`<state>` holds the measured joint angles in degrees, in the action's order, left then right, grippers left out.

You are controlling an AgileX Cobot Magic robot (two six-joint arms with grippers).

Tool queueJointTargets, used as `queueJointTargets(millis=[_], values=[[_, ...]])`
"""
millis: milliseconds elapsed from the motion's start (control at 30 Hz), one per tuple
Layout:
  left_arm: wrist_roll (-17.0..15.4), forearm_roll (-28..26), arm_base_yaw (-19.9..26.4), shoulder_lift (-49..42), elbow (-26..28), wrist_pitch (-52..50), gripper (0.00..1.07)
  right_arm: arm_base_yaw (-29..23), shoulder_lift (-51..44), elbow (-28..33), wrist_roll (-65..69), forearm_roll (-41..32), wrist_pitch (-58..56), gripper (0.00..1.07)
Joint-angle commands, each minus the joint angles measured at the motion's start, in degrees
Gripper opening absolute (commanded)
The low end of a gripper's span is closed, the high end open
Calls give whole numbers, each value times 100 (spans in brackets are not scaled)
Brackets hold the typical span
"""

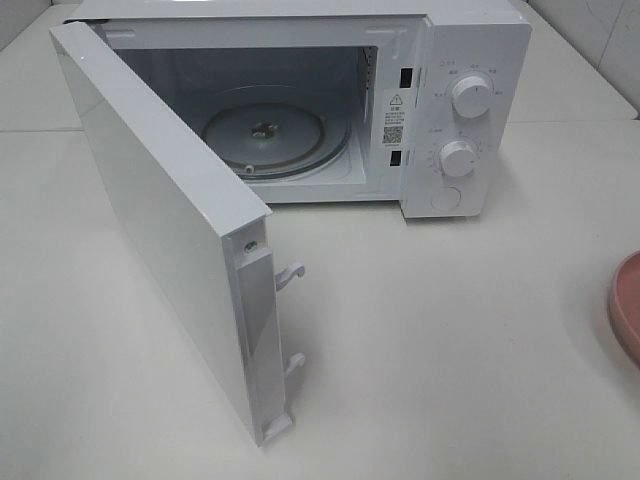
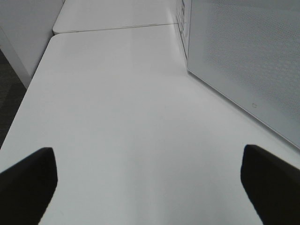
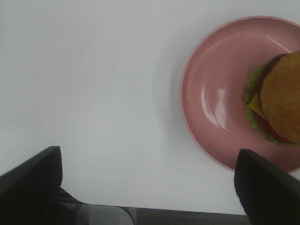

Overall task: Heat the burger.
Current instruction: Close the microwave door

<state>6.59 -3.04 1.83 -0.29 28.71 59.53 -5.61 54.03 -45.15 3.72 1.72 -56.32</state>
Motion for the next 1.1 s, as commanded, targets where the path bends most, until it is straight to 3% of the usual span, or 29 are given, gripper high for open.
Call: queueJointTargets(millis=[33, 133, 433, 1100], values=[[-34, -52, 17, -109, -29, -40, 100, 407, -647, 367, 46, 11, -40, 96], [-34, -52, 17, -109, -29, -40, 100, 665, -1432, 773, 40, 0, -34, 96], [-34, -52, 17, -109, -29, -40, 100, 653, -2836, 1536, -246, -11, -286, 96], [-34, -52, 17, -109, -29, -40, 100, 653, -5449, 1650, -281, -46, -418, 95]])
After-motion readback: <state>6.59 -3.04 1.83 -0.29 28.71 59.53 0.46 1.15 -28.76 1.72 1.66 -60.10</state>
